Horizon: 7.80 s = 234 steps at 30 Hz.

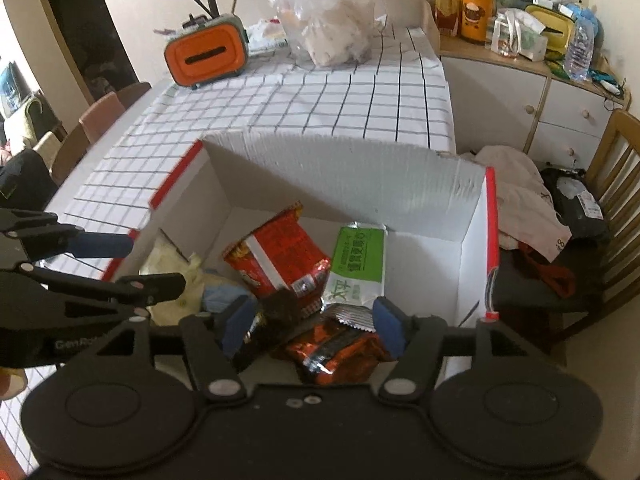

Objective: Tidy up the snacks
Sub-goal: 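Open the right tool dropping the black bag while the left tool releases the cream packet, then move both tools back from the box to the remaining snacks on the table, then grasp the teal wrapped candy with the left tool while the right tool grasps the white-blue packet, then carry the teal candy and white-blue packet over the red box, then open the left tool dropping the candy while the right tool releases the white packet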

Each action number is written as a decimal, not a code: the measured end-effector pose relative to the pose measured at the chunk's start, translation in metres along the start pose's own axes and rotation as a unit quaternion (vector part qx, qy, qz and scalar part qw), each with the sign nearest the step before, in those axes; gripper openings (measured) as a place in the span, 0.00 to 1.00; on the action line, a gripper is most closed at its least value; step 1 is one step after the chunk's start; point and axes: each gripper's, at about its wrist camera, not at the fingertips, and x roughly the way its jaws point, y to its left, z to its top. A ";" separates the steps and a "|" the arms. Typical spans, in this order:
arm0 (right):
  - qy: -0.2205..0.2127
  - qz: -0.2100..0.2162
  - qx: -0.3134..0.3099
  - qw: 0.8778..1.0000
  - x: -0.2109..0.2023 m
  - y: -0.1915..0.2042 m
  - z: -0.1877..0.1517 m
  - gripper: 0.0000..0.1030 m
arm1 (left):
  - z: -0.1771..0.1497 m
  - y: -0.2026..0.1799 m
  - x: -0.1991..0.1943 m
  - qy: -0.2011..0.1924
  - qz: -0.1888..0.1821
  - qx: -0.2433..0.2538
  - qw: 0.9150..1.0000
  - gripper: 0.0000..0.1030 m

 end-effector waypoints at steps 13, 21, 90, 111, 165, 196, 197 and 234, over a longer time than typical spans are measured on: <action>-0.043 0.043 -0.007 0.998 -0.044 0.026 0.000 0.82 | -0.020 0.028 -0.053 -0.049 0.001 -0.035 0.998 0.72; -0.055 0.068 -0.026 0.996 -0.058 0.060 -0.005 0.92 | -0.047 0.059 -0.080 -0.069 0.009 -0.061 0.996 0.79; 0.041 0.059 -0.033 0.997 0.105 0.303 0.019 0.90 | -0.168 0.345 0.057 -0.006 -0.005 -0.022 1.000 0.12; 0.055 0.103 -0.100 0.988 0.148 0.376 0.056 0.87 | -0.211 0.380 0.004 -0.027 -0.006 -0.145 0.989 0.11; 0.089 0.066 -0.238 0.965 0.164 0.470 0.033 0.47 | -0.259 0.375 -0.034 -0.025 0.023 -0.187 0.982 0.11; -0.003 0.024 -0.095 0.995 -0.007 0.216 0.018 0.47 | -0.109 0.173 -0.085 -0.080 -0.012 -0.061 0.995 0.11; -0.005 0.022 -0.090 0.996 -0.010 0.207 0.017 0.47 | -0.105 0.166 -0.085 -0.080 -0.014 -0.059 0.995 0.11; 0.030 -0.108 0.025 0.993 0.016 0.004 -0.014 0.47 | 0.004 -0.019 0.033 0.001 -0.009 0.080 0.997 0.11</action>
